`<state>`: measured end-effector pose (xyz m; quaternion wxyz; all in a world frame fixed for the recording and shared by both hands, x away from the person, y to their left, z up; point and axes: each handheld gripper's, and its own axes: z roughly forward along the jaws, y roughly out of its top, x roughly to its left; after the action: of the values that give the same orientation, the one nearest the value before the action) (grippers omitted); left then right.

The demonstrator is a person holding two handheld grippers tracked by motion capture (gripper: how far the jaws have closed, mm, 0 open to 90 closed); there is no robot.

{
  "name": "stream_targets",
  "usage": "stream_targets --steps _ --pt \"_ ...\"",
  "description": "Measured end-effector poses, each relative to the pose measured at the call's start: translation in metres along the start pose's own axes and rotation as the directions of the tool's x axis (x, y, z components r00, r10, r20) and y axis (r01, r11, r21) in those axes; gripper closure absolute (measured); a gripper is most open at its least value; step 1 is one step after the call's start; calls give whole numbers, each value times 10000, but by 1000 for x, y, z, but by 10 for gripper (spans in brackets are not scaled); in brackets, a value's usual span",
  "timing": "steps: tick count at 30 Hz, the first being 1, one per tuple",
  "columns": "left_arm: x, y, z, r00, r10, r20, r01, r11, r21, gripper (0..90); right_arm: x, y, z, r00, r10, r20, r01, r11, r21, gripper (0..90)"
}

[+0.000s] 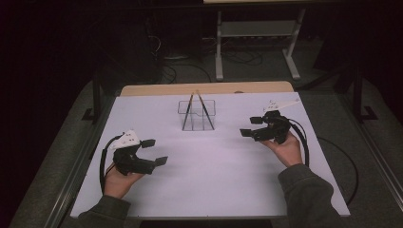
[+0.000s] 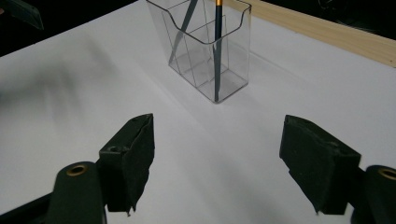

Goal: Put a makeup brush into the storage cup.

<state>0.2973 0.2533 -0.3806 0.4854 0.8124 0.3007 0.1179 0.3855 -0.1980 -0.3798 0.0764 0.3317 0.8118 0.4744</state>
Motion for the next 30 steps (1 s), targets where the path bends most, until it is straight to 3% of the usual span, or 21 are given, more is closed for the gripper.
stream_targets --steps 18,30 --pt "0 -1 0 9998 152 -136 -151 9998 89 157 7 -11 -8 10000 -19 17 19 9999 -140 226" --pt "-2 -2 0 9998 45 -170 -42 9999 148 155 14 -22 -16 9998 87 164 -83 9997 -225 183"
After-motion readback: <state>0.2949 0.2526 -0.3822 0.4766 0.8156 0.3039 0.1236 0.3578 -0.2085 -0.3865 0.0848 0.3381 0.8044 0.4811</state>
